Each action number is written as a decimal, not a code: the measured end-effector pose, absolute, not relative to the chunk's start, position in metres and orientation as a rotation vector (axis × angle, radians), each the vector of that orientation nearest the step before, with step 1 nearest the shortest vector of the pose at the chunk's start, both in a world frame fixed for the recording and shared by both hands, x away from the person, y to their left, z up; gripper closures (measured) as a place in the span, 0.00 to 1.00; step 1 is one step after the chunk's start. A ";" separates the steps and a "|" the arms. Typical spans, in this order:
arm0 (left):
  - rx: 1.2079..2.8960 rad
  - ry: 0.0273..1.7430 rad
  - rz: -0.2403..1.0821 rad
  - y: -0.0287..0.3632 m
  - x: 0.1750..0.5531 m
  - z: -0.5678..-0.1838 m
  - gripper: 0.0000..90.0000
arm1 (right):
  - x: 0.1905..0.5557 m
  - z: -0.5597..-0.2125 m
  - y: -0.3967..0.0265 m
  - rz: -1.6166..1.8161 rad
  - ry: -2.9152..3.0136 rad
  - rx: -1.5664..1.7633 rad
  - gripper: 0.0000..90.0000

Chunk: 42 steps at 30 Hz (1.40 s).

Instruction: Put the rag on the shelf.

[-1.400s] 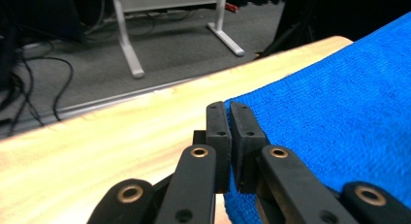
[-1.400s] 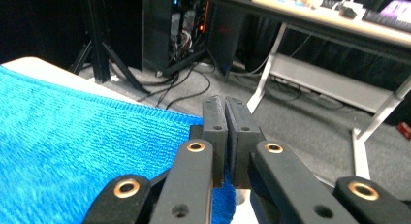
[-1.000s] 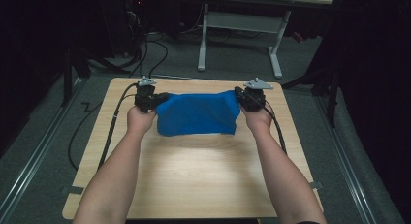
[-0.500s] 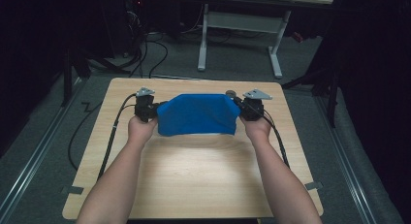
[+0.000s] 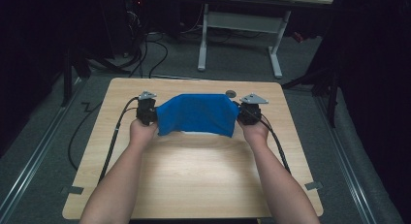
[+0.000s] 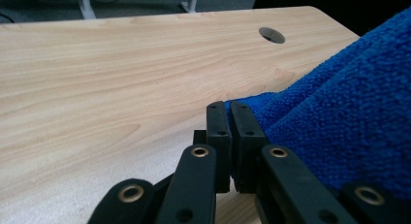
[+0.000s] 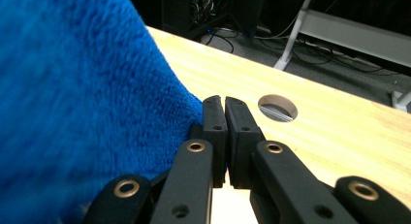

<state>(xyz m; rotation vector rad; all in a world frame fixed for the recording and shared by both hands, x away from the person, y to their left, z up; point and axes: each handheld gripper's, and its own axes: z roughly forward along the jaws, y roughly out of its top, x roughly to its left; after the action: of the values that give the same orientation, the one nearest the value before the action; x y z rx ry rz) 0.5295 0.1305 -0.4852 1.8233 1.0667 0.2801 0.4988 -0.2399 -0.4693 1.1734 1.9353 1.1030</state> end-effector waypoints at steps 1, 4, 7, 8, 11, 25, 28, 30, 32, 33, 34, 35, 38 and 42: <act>1.828 1.070 0.278 0.131 0.530 -0.487 0.98 | 0.498 -0.471 -0.240 1.098 1.939 1.181 0.99; 1.830 1.078 0.275 0.131 0.529 -0.490 0.98 | 0.499 -0.477 -0.242 1.094 1.944 1.193 0.99; 1.829 1.081 0.271 0.131 0.529 -0.492 0.98 | 0.500 -0.481 -0.243 1.098 1.950 1.208 0.99; 1.829 1.081 0.270 0.132 0.529 -0.492 0.98 | 0.500 -0.482 -0.242 1.096 1.953 1.210 0.99; 1.826 1.085 0.265 0.133 0.528 -0.493 0.98 | 0.500 -0.483 -0.240 1.102 1.955 1.215 0.99; 1.836 1.112 0.227 0.132 0.529 -0.503 0.97 | 0.498 -0.492 -0.237 1.081 1.976 1.221 0.99; 1.833 1.111 0.217 0.130 0.529 -0.505 0.97 | 0.495 -0.493 -0.240 1.079 1.968 1.217 0.98; 1.830 1.112 0.215 0.129 0.529 -0.506 0.97 | 0.494 -0.494 -0.242 1.072 1.968 1.221 0.98; 1.829 1.109 0.212 0.128 0.529 -0.507 0.96 | 0.493 -0.496 -0.245 1.063 1.966 1.233 0.98; 1.832 1.105 0.214 0.127 0.529 -0.507 0.96 | 0.492 -0.496 -0.247 1.059 1.964 1.238 0.98; 1.833 1.101 0.214 0.126 0.528 -0.506 0.96 | 0.492 -0.496 -0.248 1.060 1.967 1.245 0.98; 1.835 1.099 0.216 0.126 0.528 -0.506 0.95 | 0.492 -0.496 -0.248 1.057 1.967 1.247 0.98; 1.836 1.109 0.237 0.128 0.527 -0.503 0.83 | 0.492 -0.494 -0.248 1.057 1.957 1.255 0.90; 1.838 1.121 0.303 0.135 0.523 -0.497 0.68 | 0.491 -0.489 -0.250 1.066 1.945 1.254 0.84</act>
<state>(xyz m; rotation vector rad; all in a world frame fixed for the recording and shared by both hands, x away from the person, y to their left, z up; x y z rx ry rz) 0.5225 0.1352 -0.4973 1.8383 1.1213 0.3030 0.4906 -0.2500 -0.4889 1.2539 1.9451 1.0662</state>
